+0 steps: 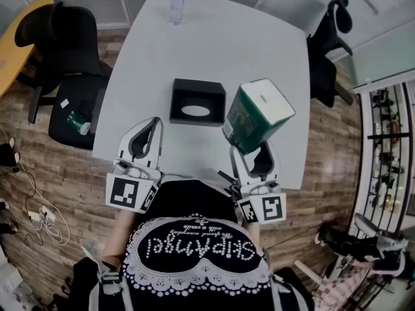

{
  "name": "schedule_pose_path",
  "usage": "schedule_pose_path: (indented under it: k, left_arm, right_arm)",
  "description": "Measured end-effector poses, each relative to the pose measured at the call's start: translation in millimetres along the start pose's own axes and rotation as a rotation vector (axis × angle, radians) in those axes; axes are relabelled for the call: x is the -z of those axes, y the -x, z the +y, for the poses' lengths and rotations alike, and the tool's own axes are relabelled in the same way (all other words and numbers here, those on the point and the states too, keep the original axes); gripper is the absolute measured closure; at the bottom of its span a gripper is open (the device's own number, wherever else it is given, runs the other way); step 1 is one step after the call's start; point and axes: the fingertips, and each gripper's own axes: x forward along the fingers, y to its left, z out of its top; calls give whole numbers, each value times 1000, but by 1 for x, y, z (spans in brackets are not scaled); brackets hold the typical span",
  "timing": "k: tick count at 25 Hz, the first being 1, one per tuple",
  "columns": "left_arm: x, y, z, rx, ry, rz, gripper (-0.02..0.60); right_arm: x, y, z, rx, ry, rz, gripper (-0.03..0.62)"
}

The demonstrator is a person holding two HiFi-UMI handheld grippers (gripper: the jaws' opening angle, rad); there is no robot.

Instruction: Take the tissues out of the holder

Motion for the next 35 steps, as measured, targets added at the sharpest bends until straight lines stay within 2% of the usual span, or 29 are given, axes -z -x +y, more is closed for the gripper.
schedule_pose_path:
  k: [22, 35]
  left_arm:
    - [-3, -14, -2, 11, 4, 0, 560]
    - [-1, -14, -3, 7, 7, -1, 560]
  right_arm:
    - [-9, -10, 4, -66, -66, -34, 267]
    - [-9, -9, 0, -64, -34, -19, 267]
